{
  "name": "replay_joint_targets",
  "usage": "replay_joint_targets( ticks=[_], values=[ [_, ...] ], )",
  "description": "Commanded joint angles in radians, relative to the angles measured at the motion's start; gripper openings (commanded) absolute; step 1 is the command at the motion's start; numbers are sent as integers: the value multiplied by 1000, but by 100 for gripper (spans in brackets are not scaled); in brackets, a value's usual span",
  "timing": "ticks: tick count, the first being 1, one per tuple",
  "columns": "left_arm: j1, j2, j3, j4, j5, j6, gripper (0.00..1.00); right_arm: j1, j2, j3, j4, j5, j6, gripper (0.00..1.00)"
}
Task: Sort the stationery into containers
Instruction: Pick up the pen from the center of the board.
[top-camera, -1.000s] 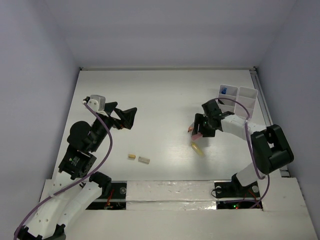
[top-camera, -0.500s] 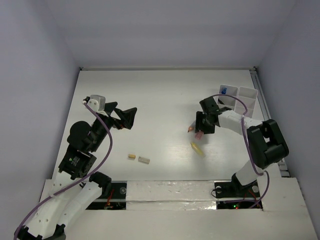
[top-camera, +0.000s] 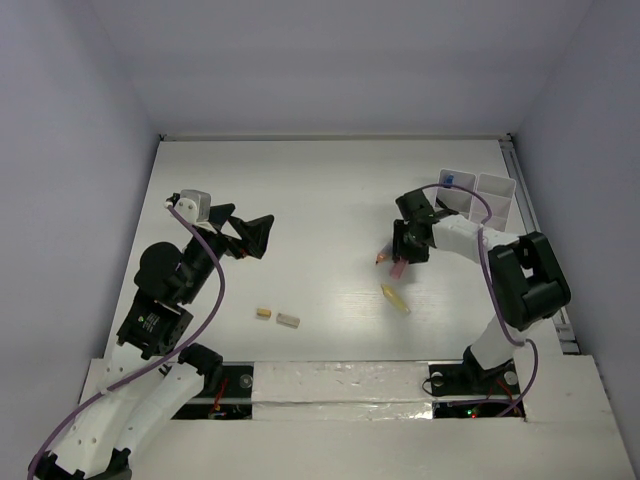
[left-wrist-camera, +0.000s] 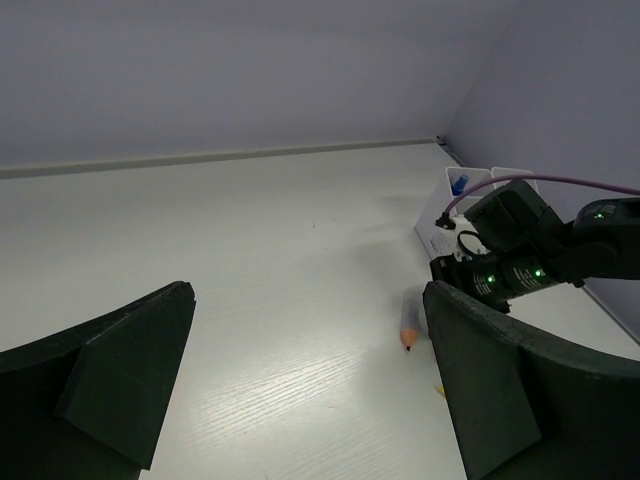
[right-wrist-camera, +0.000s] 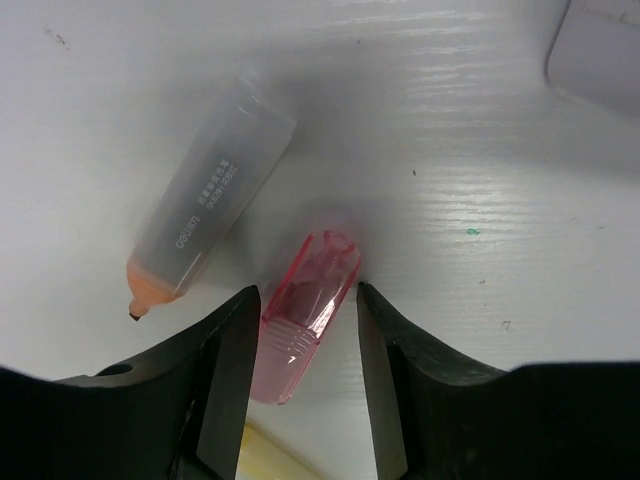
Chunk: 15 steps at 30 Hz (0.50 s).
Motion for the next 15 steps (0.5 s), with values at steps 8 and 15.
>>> replay_joint_targets(
  ticks=[8, 15],
  values=[
    [0, -2, -6, 58, 16, 4, 98, 8, 66, 51, -15, 50, -29, 27],
    [0, -1, -6, 58, 19, 4, 98, 8, 0, 74, -33, 58, -24, 5]
  ],
)
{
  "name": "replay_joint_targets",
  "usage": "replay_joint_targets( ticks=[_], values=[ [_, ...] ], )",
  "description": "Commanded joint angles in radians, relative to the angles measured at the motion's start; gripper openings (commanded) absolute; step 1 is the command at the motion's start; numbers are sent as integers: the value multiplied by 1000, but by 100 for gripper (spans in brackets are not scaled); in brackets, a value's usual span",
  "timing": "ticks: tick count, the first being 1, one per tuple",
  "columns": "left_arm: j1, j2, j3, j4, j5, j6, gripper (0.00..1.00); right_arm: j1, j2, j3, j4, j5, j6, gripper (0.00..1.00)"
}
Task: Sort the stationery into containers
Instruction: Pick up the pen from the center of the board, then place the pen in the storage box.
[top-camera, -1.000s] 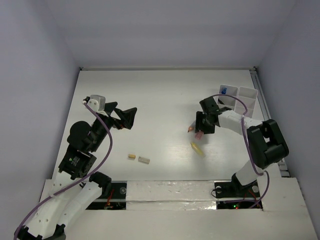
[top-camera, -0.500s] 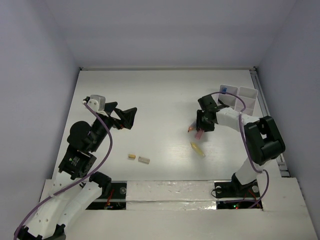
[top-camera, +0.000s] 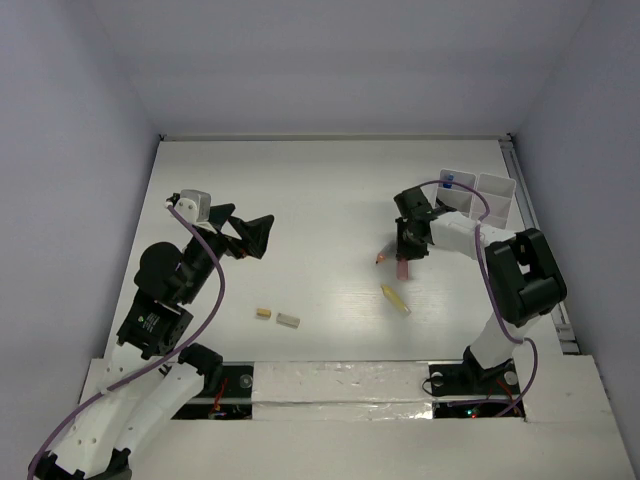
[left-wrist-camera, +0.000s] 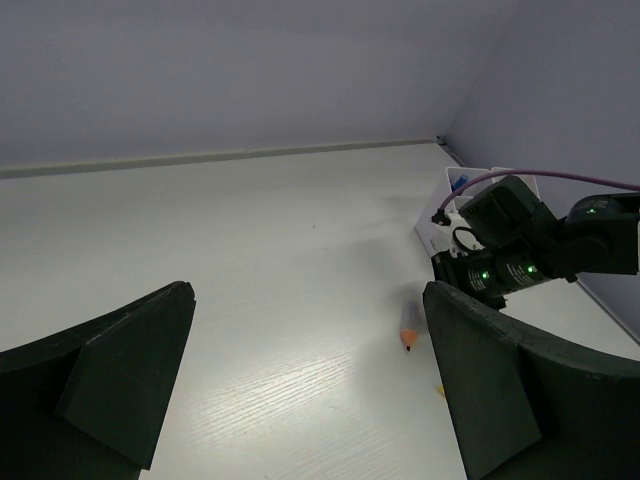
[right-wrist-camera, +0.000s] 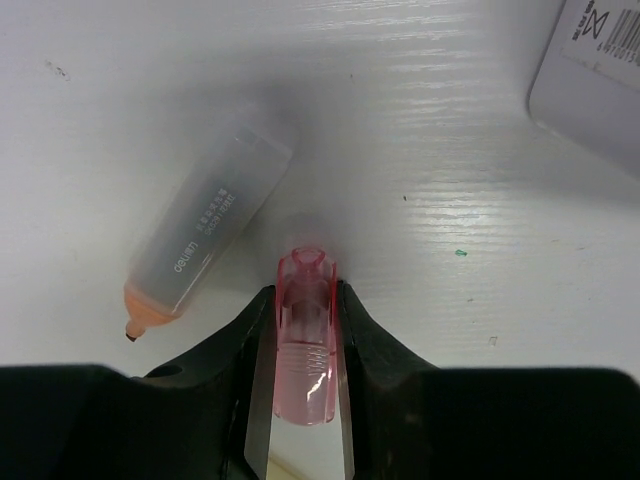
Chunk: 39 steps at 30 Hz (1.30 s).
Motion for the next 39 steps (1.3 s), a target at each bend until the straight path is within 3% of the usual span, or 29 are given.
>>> replay_joint_targets(
  ticks=[1, 7, 11, 17, 20, 26, 39],
  values=[
    [0, 1, -6, 58, 19, 4, 98, 8, -52, 42, -22, 19, -3, 3],
    [0, 4, -6, 58, 20, 3, 98, 8, -239, 121, 42, -50, 8, 1],
    [0, 1, -6, 60, 20, 1, 98, -17, -301, 180, 126, 99, -6, 0],
    [0, -5, -8, 60, 20, 3, 98, -245, -331, 168, 383, 253, -15, 0],
    [0, -8, -6, 60, 20, 3, 98, -339, -316, 128, 557, 403, -40, 0],
    [-9, -2, -6, 57, 16, 6, 98, -455, -233, 109, 773, 448, -101, 0],
    [-9, 19, -5, 54, 16, 9, 98, -466, -91, 68, 941, 508, -279, 0]
  ],
)
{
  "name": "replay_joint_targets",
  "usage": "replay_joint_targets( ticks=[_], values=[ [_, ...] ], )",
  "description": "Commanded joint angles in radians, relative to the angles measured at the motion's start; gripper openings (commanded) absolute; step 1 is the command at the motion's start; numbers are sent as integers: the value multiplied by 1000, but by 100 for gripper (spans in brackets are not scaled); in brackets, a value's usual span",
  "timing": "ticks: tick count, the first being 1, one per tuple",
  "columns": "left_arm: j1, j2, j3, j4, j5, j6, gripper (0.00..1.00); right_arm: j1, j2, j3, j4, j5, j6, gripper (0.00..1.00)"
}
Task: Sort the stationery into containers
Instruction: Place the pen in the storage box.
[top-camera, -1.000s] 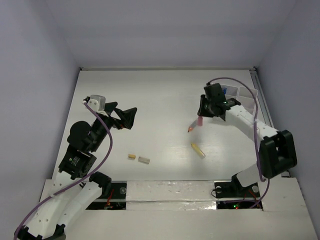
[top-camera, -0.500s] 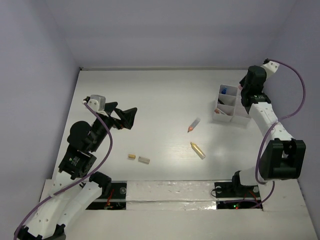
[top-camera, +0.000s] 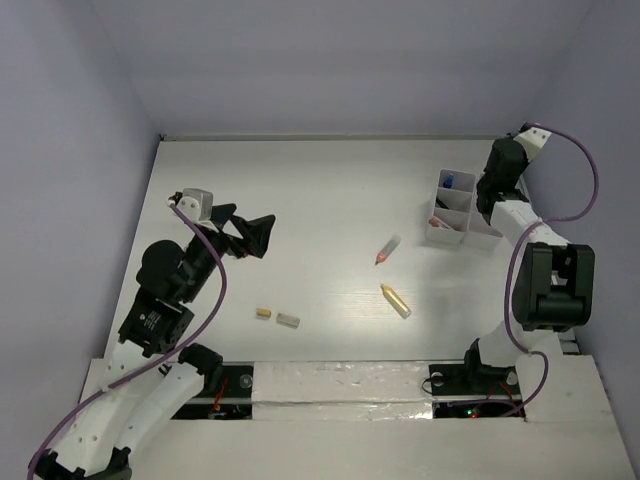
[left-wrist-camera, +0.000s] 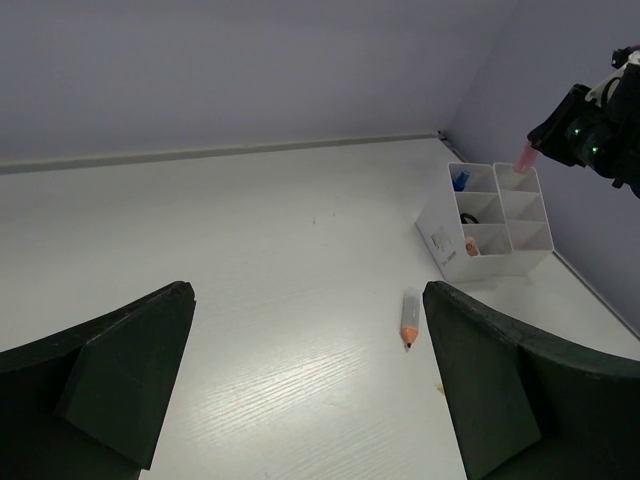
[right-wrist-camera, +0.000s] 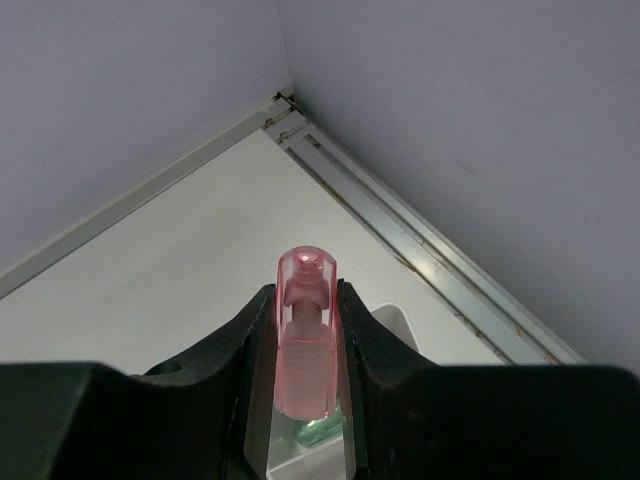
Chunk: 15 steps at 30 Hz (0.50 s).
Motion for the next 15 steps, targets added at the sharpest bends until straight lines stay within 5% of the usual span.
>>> replay_joint_targets(
  ticks=[1, 15],
  values=[
    [-7, 10, -5, 56, 13, 9, 98, 0, 11, -2, 135, 53, -57, 0],
    [-7, 14, -5, 53, 8, 12, 98, 0, 71, -52, 187, 74, -65, 1]
  ],
)
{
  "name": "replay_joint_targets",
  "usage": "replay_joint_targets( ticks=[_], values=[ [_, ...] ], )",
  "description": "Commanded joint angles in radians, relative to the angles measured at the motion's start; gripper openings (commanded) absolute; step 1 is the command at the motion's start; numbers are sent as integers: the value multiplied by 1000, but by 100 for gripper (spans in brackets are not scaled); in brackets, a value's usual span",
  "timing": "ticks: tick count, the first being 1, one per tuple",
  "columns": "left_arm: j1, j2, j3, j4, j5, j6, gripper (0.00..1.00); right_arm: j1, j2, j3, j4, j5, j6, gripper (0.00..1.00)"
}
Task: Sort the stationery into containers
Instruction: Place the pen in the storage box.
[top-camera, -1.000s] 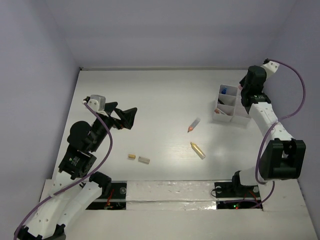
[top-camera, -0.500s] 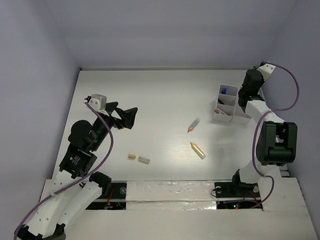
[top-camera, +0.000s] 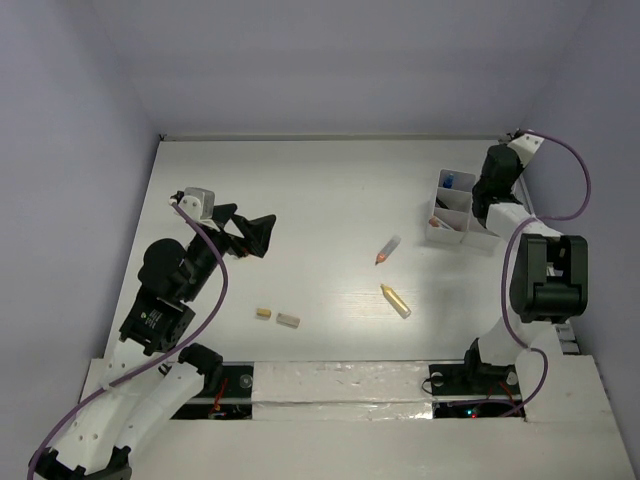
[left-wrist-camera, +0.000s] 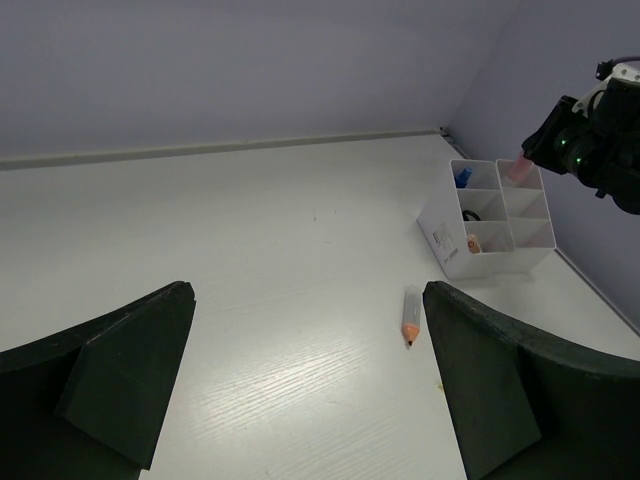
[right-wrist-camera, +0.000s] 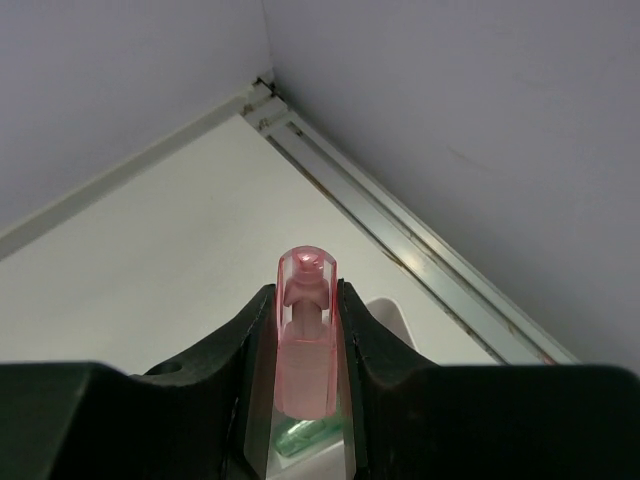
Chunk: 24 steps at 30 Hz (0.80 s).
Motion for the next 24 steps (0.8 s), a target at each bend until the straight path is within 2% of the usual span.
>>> replay_joint_targets(
  ticks=[1, 5, 7, 11, 12, 15, 19, 22, 23, 24],
  values=[
    [-7, 2, -5, 53, 7, 12, 98, 0, 17, -18, 87, 46, -11, 2],
    [-7, 2, -5, 53, 5, 13, 98, 0, 22, -19, 93, 46, -15, 5],
    [-7, 3, -5, 53, 5, 12, 98, 0, 14, -19, 87, 40, -12, 12],
    [-7, 0, -5, 54, 5, 13, 98, 0, -7, -26, 69, 25, -3, 30],
    [-7, 2, -5, 54, 5, 12, 98, 0, -24, -29, 63, 16, 2, 39],
    [-7, 0, -5, 54, 5, 12, 98, 0, -65, -32, 26, -9, 22, 55],
    [-7, -4, -5, 57, 10, 10, 98, 0, -122, -30, -42, -43, 75, 59],
    [-7, -12, -6, 59, 10, 9, 98, 0, -168, -7, -155, -99, 144, 60],
    [-7, -14, -6, 57, 9, 9, 98, 0, -182, -7, -201, -127, 163, 59],
    [-7, -14, -6, 59, 9, 9, 98, 15, -199, -6, -224, -185, 187, 55]
  ],
)
